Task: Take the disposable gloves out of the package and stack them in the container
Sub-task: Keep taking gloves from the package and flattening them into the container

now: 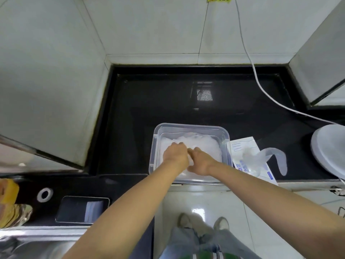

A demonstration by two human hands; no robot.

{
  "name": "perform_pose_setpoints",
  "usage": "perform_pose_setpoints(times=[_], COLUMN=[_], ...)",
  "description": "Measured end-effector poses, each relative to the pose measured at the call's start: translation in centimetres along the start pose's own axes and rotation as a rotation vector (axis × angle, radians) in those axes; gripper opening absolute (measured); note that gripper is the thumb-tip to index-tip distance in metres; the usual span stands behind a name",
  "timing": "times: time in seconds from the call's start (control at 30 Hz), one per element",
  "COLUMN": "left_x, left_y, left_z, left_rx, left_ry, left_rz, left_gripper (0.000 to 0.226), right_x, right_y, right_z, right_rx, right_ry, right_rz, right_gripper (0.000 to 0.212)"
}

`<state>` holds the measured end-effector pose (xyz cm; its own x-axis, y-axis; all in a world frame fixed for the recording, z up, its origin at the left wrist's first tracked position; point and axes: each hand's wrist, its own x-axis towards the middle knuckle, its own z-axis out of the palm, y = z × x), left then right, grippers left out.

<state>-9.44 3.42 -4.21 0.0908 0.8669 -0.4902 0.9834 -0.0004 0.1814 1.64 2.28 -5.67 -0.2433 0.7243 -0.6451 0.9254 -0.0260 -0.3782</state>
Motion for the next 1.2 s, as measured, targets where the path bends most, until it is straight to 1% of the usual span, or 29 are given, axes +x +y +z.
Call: perform_pose_setpoints(times=[0.07,0.13,0.17,0.23,0.27,0.3,0.33,0.4,0.43,0.53,0.57,0.63,0.7,0.77,0.8,0.87,0.93,1.0,1.03,1.1,1.2], left_x=[0.9,1.4,1.6,1.8,2.0,2.1,2.2,2.4,2.4,2.4,2.3,2.4,2.6,2.5,2.5,2.3,1.8,1.3,1.0,0.6,-0.3], left_y=[-0.9,-2.0,-2.3,-2.7,-2.7,-2.7,-2.7,-2.7,-2.8,-3.0,-3.1,-3.2,-3.2,-3.2,-3.2,-3.2,-2.8,-2.4,-2.0,-1.0,1.5], left_z=[1.7,2.9,3.3,3.7,3.8,3.7,3.7,3.8,3.9,4.2,4.3,4.4,4.4,4.3,4.2,3.8,3.2,2.5,2.2,1.5,0.3], left_rx=[-0.031,-0.033,-0.031,-0.029,-0.034,-0.041,-0.043,-0.024,-0.016,-0.001,0.004,0.015,0.021,0.023,0.024,0.009,0.000,0.038,0.059,0.049,-0.004], left_ry=[-0.124,-0.174,-0.197,-0.221,-0.226,-0.231,-0.237,-0.244,-0.241,-0.212,-0.207,-0.221,-0.250,-0.275,-0.289,-0.304,-0.251,-0.146,-0.089,0.040,0.230], left_rz=[-0.074,-0.083,-0.073,-0.054,-0.052,-0.053,-0.050,-0.045,-0.039,0.001,0.011,0.013,0.003,-0.001,-0.002,-0.001,0.012,0.018,0.019,0.004,0.035], left_gripper=[0.071,0.089,0.093,0.094,0.092,0.090,0.091,0.097,0.099,0.096,0.095,0.098,0.102,0.102,0.102,0.097,0.084,0.069,0.064,0.056,0.039], right_x=[0.0,-0.1,-0.1,-0.2,-0.2,-0.1,-0.4,-0.3,-0.1,0.1,0.2,0.2,0.3,0.7,0.9,0.8,0.2,-0.7,-1.4,-2.8,-4.4], right_y=[0.6,0.8,0.7,0.0,-0.4,-0.7,-1.0,-0.9,-0.5,0.5,0.9,1.1,1.3,1.6,1.7,1.8,2.0,2.1,2.4,3.2,5.6], right_z=[-0.1,-0.5,-0.8,-1.2,-1.4,-1.5,-1.7,-1.8,-1.8,-2.1,-2.1,-1.9,-1.2,-0.6,-0.5,-1.2,-2.7,-4.3,-5.0,-6.3,-7.6], right_rx=[0.013,0.040,0.081,0.196,0.255,0.292,0.319,0.256,0.210,0.171,0.149,0.066,0.003,-0.017,-0.018,0.031,0.120,0.234,0.298,0.355,0.292], right_ry=[-0.051,-0.024,0.021,0.089,0.085,0.053,0.011,-0.049,-0.030,0.135,0.142,0.064,-0.010,-0.044,-0.055,-0.035,0.119,0.295,0.353,0.441,0.570], right_rz=[0.030,0.036,0.026,-0.014,-0.031,-0.027,-0.009,0.072,0.104,0.140,0.134,0.127,0.164,0.203,0.190,0.140,0.056,-0.043,-0.071,-0.088,-0.018], right_gripper=[0.067,0.058,0.050,0.031,0.024,0.022,0.024,0.035,0.042,0.058,0.060,0.063,0.067,0.072,0.072,0.065,0.049,0.032,0.026,0.020,0.018])
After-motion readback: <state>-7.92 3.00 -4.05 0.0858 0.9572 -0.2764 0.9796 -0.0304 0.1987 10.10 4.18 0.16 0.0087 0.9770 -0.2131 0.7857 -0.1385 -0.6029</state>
